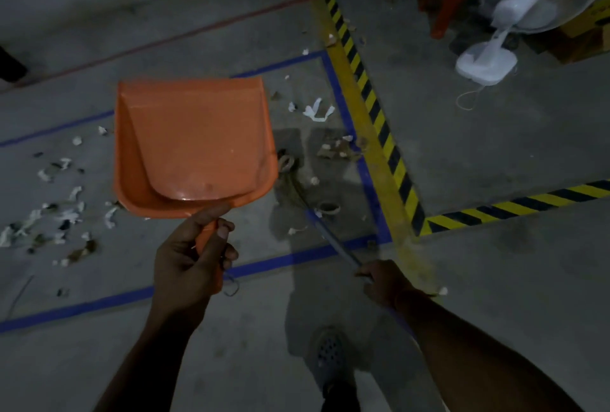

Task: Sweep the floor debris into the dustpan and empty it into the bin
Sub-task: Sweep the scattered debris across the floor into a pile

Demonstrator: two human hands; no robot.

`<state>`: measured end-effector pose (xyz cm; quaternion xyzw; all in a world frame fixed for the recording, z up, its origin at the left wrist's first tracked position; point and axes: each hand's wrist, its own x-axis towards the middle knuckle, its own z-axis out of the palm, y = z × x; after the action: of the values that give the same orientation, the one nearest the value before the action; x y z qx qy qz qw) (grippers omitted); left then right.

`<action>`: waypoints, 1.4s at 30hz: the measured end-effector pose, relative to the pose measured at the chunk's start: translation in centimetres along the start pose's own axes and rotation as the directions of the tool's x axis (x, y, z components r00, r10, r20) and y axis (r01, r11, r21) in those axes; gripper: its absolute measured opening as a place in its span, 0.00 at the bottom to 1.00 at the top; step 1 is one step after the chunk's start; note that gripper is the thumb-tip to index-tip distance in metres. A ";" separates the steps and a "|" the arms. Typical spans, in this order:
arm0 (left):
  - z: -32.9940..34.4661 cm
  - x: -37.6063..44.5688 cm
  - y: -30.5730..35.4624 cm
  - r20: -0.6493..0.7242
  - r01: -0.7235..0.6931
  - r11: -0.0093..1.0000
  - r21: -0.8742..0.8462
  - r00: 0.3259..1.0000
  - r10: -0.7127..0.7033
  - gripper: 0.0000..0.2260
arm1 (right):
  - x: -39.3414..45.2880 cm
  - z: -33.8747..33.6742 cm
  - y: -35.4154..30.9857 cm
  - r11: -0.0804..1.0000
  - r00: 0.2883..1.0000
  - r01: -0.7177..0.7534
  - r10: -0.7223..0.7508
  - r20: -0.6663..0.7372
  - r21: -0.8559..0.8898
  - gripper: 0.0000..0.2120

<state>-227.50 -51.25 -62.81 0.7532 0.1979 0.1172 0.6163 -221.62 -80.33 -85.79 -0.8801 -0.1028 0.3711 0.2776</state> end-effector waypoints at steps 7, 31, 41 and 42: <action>-6.1 4.3 0.2 0.010 -0.020 1.000 -0.023 1.000 0.020 0.09 | -2.1 2.1 -5.6 0.986 0.993 -0.035 0.053 -0.110 0.160 0.18; -17.3 -10.2 -1.0 0.442 -0.019 0.986 -0.167 0.892 0.092 0.12 | -39.1 26.1 -3.7 0.447 0.486 -0.532 0.857 -0.173 0.719 0.13; -23.7 -6.6 -2.6 0.479 -0.020 0.989 -0.147 0.873 0.089 0.12 | -29.0 31.4 -11.3 0.616 0.648 -0.551 0.741 -0.176 0.562 0.14; -24.8 -5.8 -2.9 0.480 -0.034 0.991 -0.133 0.872 0.094 0.12 | -27.1 31.6 -12.7 0.650 0.678 -0.540 0.712 -0.183 0.534 0.14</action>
<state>-243.59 -31.49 -59.91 0.7263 0.0046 -0.0431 0.6861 -262.81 -67.31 -80.56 -0.8266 0.3558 0.2813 0.3331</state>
